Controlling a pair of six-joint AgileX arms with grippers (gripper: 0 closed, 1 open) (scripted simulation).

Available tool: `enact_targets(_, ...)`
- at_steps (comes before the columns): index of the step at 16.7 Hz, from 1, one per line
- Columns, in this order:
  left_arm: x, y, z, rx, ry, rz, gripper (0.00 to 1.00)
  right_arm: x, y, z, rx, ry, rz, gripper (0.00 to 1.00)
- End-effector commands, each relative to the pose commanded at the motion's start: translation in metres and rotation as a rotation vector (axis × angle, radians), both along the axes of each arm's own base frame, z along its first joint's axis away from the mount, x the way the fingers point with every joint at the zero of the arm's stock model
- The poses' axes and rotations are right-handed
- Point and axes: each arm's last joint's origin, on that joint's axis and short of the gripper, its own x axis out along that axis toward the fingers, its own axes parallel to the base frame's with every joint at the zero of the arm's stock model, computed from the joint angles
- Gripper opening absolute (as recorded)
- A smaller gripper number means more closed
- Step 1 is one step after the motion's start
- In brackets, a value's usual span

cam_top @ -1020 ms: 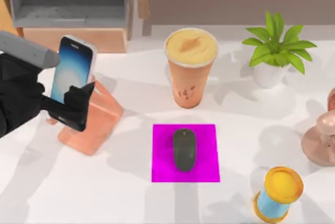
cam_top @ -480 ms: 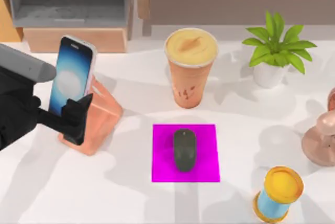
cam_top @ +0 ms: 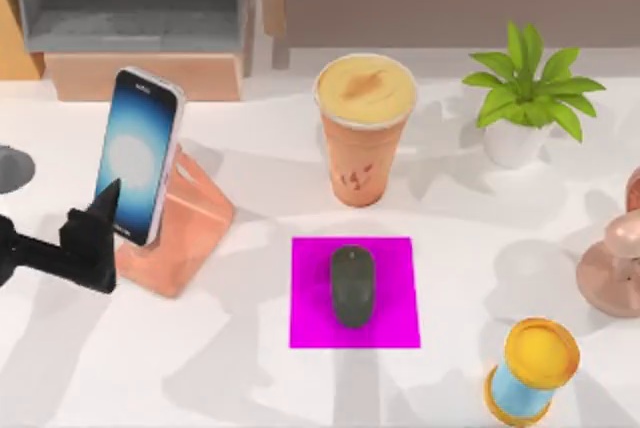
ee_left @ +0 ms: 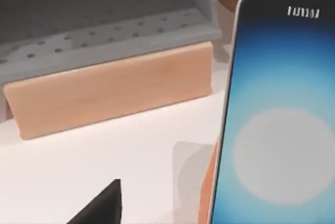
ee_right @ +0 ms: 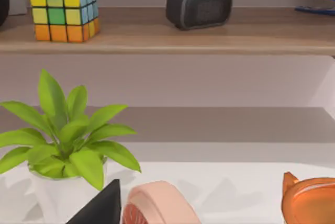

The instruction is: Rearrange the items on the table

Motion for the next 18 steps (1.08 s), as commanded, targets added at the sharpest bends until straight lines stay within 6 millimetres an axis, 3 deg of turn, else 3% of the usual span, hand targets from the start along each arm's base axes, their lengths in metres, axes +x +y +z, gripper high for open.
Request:
enact_targets(8, -0.048, 0.026, -0.028, -0.070, -0.247, 0.253, 1.00, 0.000, 0.000, 0.000, 0.000, 0.000, 0.000, 1.00)
enact_targets(18, -0.053, 0.032, -0.039, -0.083, -0.308, 0.323, 1.00, 0.000, 0.001, 0.002, 0.001, -0.006, 0.003, 1.00)
